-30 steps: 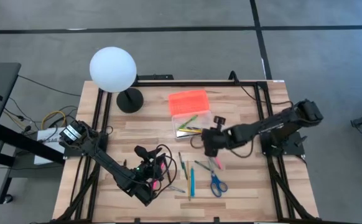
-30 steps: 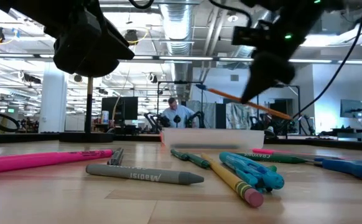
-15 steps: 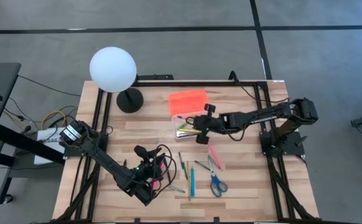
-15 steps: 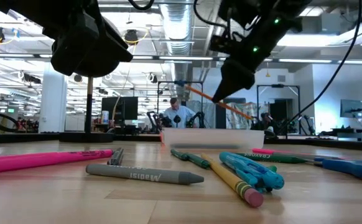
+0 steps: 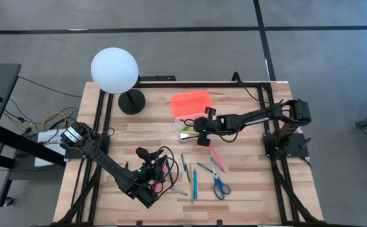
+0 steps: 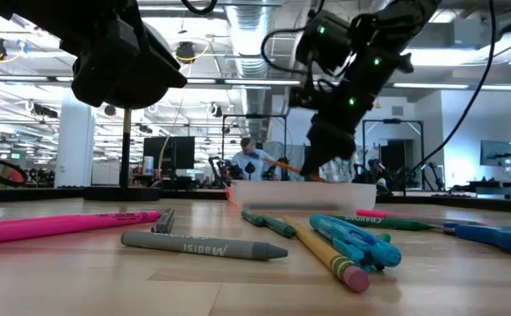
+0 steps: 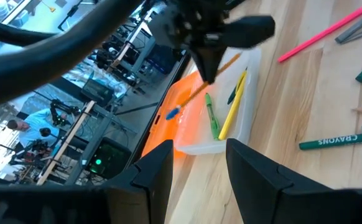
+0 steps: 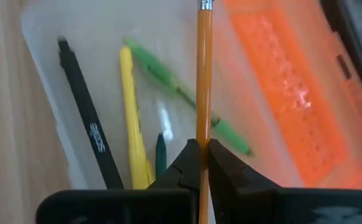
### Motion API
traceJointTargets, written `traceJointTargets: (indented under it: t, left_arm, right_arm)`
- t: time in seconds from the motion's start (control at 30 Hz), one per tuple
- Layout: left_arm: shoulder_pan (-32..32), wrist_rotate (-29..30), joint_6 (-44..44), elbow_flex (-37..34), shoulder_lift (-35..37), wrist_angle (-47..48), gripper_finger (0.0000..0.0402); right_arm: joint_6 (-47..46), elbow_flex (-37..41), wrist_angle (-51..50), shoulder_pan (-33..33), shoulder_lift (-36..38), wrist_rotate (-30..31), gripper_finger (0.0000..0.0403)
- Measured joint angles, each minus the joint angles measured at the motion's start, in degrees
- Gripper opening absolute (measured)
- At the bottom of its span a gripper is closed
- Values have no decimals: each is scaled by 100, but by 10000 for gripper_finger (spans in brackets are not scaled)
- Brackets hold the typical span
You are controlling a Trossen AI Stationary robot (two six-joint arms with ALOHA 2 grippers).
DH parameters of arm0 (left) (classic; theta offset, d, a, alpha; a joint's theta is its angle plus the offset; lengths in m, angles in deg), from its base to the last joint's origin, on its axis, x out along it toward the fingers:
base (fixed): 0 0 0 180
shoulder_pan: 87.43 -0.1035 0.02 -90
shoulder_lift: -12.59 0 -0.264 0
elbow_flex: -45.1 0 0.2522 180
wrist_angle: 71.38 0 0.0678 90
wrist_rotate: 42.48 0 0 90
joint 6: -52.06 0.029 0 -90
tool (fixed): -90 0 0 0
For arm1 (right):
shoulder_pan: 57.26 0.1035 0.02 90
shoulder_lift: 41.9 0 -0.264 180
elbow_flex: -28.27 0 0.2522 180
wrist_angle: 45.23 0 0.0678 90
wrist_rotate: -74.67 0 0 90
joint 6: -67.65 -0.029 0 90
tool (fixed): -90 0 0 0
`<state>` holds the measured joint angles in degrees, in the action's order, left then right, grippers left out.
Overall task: Pick & place school supplies into a supply box
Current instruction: Put the orange pencil into the orange supply box
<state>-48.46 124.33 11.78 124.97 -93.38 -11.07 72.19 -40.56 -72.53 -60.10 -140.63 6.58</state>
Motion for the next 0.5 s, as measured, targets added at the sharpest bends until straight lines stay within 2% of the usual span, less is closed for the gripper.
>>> traceJointTargets:
  t: [0.27,0.5]
  left_arm:
    - [-1,0,-23,0,0,28,143]
    - [-1,0,-25,0,0,30,143]
  right_arm:
    - [-230,-4,87,-107,-95,-113,6]
    - [-175,-4,85,-107,-95,-116,64]
